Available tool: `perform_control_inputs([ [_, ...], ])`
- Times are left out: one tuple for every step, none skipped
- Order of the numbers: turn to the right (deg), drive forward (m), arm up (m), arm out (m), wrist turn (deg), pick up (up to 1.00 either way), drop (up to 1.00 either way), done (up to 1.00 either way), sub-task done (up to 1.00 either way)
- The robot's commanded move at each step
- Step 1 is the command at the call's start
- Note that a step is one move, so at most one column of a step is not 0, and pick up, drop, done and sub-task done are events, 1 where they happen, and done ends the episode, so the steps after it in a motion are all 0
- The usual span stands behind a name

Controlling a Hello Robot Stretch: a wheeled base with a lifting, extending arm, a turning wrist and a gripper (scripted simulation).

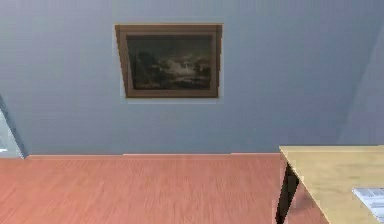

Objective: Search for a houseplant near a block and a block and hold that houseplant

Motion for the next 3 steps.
perform_control_inputs([
  [45.0, 0.0, 0.0, 0.0, 0.0, 0.0, 0.0, 0.0, 0.0],
  [-45.0, 0.0, 0.0, 0.0, 0.0, 0.0, 0.0, 0.0, 0.0],
  [-15.0, 0.0, 0.0, 0.0, 0.0, 0.0, 0.0, 0.0, 0.0],
])
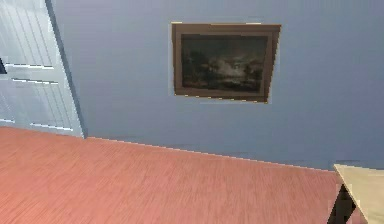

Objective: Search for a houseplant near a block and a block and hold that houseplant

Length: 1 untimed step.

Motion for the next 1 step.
perform_control_inputs([
  [0.0, 0.0, 0.5, 0.0, 0.0, 0.0, 0.0, 0.0, 0.0],
])
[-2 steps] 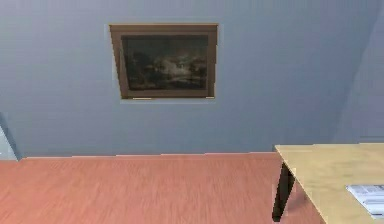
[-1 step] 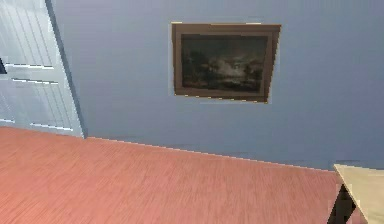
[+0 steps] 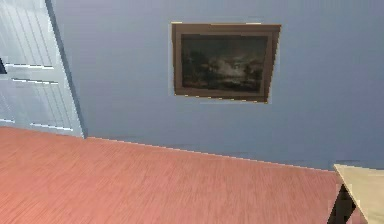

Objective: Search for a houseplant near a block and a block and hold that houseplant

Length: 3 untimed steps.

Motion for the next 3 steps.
perform_control_inputs([
  [0.0, 0.0, 0.22, 0.0, 0.0, 0.0, 0.0, 0.0, 0.0],
  [0.0, 0.0, 0.0, 0.5, 0.0, 0.0, 0.0, 0.0, 0.0],
  [0.0, 0.0, 0.0, 0.0, 45.0, 0.0, 0.0, 0.0, 0.0],
])
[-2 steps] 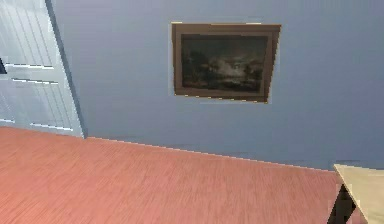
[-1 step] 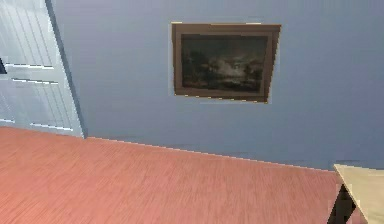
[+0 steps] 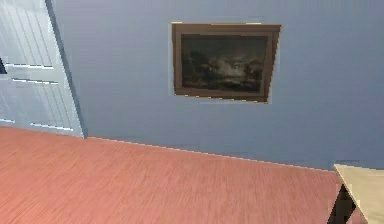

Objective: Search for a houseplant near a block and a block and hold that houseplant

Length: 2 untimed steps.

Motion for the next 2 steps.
perform_control_inputs([
  [0.0, 0.0, 0.0, 0.0, 45.0, 0.0, 0.0, 0.0, 0.0],
  [0.0, 0.0, 0.0, 0.0, 45.0, 0.0, 0.0, 0.0, 0.0],
])
